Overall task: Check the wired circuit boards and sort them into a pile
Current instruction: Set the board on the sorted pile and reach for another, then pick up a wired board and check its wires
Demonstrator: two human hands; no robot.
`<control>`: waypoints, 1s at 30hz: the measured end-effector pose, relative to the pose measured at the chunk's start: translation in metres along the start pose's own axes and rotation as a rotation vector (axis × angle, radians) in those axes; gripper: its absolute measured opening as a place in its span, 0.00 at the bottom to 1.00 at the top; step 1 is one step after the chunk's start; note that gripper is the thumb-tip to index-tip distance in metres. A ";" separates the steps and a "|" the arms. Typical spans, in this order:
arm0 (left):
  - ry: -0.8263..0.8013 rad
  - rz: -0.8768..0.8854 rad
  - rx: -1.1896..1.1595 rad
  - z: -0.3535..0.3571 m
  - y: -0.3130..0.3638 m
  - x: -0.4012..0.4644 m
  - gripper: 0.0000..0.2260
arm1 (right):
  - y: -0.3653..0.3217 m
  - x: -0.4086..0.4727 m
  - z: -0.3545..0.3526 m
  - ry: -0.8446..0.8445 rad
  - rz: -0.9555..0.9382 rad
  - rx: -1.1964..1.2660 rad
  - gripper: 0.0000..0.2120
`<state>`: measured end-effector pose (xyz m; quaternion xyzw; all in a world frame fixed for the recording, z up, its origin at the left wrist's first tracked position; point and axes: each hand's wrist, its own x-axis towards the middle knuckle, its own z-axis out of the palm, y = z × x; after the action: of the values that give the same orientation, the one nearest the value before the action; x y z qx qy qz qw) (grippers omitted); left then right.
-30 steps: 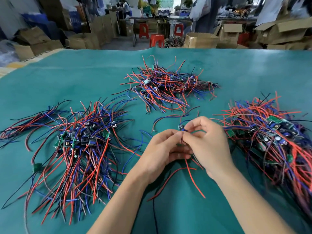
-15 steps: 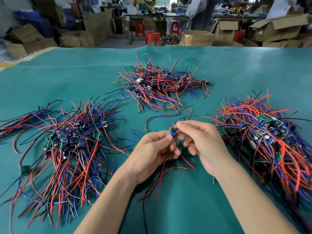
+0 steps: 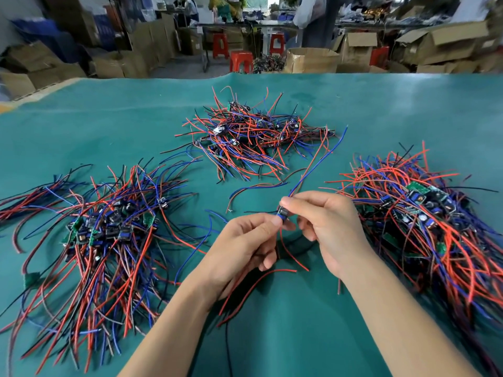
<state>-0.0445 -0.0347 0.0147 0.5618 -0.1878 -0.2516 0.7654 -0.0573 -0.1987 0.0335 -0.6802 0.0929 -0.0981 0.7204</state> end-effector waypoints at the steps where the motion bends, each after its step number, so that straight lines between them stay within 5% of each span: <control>1: -0.001 0.003 0.005 0.000 0.000 0.000 0.11 | 0.000 0.000 0.000 -0.015 0.008 0.000 0.04; 7: 0.036 0.003 0.021 0.001 -0.002 0.003 0.14 | -0.001 -0.001 0.000 -0.104 0.023 -0.067 0.07; 13: -0.008 0.001 0.068 0.000 -0.003 0.003 0.13 | 0.000 0.004 -0.003 0.134 -0.121 -0.109 0.07; 20: -0.028 0.001 0.081 0.001 -0.002 0.002 0.12 | -0.003 0.008 -0.013 0.168 -0.024 0.043 0.05; 30: -0.086 -0.002 0.141 0.001 0.000 -0.001 0.13 | -0.006 0.023 -0.045 0.472 -0.111 0.221 0.08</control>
<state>-0.0457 -0.0355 0.0151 0.6033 -0.2370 -0.2624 0.7149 -0.0472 -0.2488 0.0369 -0.5599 0.2095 -0.3030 0.7422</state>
